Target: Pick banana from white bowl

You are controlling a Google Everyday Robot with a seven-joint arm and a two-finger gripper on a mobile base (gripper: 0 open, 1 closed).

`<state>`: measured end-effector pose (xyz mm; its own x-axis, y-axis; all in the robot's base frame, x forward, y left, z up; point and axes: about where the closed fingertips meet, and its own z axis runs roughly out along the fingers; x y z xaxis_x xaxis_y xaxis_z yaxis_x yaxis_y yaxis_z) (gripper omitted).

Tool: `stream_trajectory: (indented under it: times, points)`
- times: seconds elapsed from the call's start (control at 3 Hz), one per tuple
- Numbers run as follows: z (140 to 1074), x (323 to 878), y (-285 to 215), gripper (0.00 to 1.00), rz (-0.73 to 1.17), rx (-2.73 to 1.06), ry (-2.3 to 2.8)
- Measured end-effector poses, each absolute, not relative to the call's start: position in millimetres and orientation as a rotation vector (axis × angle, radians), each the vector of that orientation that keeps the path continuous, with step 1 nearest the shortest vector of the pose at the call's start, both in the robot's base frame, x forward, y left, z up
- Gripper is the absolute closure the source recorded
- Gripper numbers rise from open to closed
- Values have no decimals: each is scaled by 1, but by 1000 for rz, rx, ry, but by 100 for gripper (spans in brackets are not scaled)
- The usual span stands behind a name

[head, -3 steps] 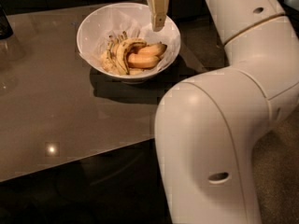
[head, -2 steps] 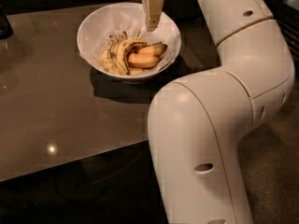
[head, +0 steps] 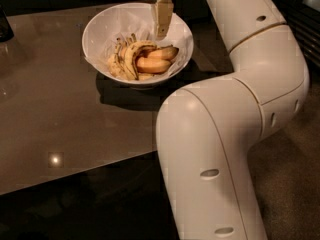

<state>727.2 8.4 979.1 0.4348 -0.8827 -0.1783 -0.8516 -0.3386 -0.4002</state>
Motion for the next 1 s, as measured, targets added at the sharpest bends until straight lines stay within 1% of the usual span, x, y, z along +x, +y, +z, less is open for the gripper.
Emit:
stream_trajectory:
  times: [0.33, 0.67, 1.0]
  points:
    - [965, 722, 12, 17, -20, -2251, 1497]
    - [956, 718, 15, 23, 36, -2241, 1532]
    - [950, 715, 15, 31, 73, -2227, 1572]
